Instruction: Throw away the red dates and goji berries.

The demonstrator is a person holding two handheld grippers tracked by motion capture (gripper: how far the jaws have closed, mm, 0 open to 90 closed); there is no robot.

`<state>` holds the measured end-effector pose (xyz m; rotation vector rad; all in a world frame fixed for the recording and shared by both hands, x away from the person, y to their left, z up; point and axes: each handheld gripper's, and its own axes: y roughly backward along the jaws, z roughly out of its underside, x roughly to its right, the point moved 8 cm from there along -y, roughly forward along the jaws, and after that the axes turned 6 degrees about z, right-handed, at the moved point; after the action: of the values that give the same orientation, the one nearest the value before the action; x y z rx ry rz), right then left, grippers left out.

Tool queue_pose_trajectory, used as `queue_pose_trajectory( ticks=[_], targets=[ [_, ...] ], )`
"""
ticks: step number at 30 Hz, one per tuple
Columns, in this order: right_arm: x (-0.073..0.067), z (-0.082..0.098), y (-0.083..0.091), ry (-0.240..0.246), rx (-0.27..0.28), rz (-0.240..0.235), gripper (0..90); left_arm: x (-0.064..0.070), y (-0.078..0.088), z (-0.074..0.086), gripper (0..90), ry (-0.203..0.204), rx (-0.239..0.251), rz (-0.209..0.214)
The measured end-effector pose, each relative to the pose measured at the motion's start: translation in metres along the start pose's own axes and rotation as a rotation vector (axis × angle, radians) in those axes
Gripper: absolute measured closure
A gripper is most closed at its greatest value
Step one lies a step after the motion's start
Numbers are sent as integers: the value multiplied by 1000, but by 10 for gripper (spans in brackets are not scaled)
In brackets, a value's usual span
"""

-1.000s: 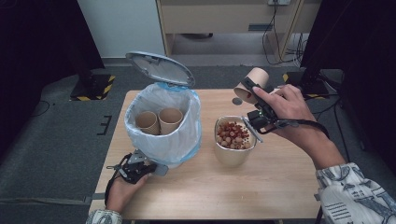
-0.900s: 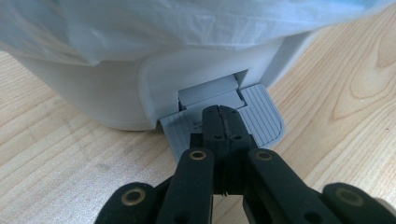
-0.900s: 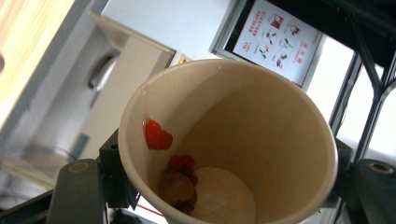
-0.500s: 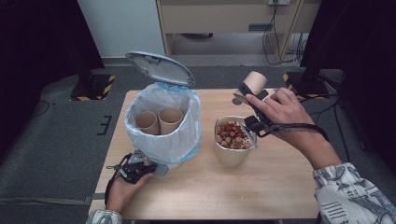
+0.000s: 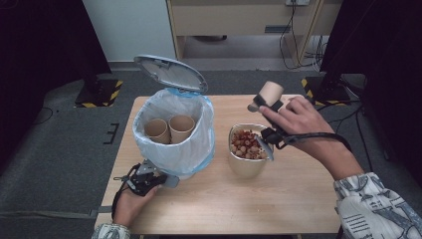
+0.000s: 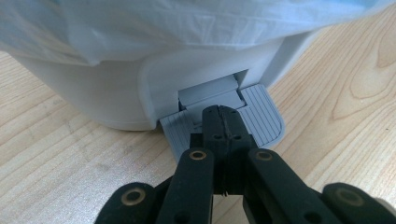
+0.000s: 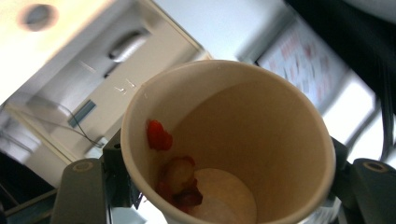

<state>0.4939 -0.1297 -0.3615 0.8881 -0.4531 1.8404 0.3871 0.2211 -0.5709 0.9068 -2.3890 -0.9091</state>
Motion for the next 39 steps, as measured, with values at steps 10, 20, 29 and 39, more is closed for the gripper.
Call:
queue_pose_trajectory(
  ticks=[10, 20, 29, 39],
  targets=[
    [0, -11, -3, 35, 12, 0, 304, 0, 0, 0, 900, -1, 1, 2],
    [5, -11, 0, 115, 13, 4, 300, 0, 0, 0, 900, -2, 0, 0],
    [3, -8, -1, 83, 6, -2, 298, 0, 0, 0, 900, -2, 0, 1],
    [5, -3, 0, -62, -1, 12, 293, 0, 0, 0, 900, -3, 0, 0]
  ],
)
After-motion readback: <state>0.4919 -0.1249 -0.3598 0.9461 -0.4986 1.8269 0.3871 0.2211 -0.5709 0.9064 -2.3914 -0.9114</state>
